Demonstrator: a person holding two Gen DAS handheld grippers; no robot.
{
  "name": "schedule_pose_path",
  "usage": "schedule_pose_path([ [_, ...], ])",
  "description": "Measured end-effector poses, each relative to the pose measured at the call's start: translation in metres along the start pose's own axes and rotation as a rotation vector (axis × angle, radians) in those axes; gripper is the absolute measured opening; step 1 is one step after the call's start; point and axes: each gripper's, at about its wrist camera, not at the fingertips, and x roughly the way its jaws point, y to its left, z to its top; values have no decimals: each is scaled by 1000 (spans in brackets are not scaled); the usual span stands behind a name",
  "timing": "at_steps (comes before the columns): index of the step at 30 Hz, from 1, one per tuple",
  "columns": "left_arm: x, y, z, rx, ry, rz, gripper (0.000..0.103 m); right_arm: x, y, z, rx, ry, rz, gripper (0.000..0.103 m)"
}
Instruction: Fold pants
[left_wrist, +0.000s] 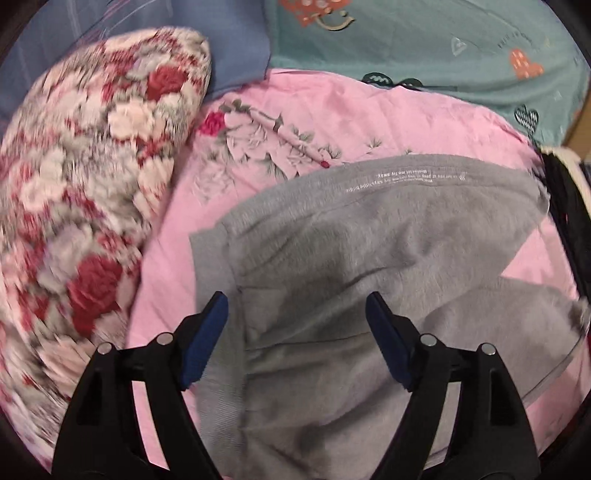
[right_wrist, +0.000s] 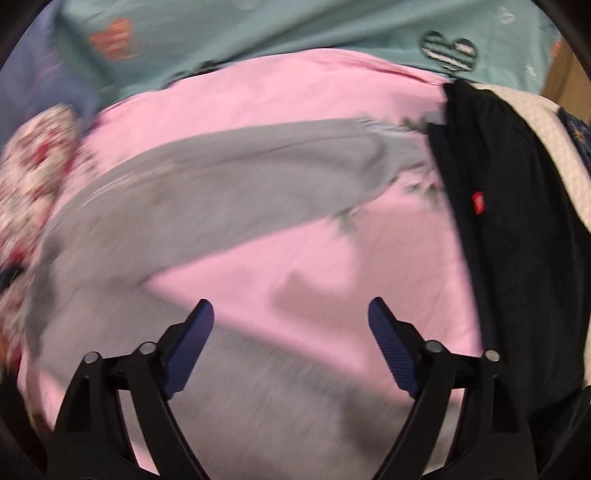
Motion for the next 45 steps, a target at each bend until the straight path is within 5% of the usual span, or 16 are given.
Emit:
schedule_pose_path([
  [6, 33, 19, 41, 85, 58, 9, 82, -46, 28, -77, -27, -52, 168, 87],
  [15, 121, 55, 82, -12, 161, -157, 82, -61, 16, -114, 167, -104, 105, 87],
  [18, 131, 59, 75, -5, 143, -190, 69, -61, 20, -107, 172, -109, 85, 87],
  [20, 125, 63, 70, 1, 79, -234, 37, -56, 27, -95, 153, -98, 74, 87],
  [22, 118, 75, 65, -49, 17, -280, 27, -48, 39, -80, 111, -82, 75, 87],
  [26, 106, 88, 50, -97, -100, -346, 25, -33, 100, -24, -88, -100, 57, 87],
  [32, 103, 85, 51, -73, -126, -343, 24, 14, 224, 65, -481, -132, 162, 87],
  [35, 98, 89, 49, -71, -137, -356, 24, 52, 293, 106, -708, -113, 92, 87],
  [37, 98, 91, 49, -75, -138, -364, 24, 77, 329, 122, -855, -83, 119, 87],
  [45, 99, 90, 49, -69, -139, -363, 24, 173, 384, 168, -1025, 46, 154, 87],
])
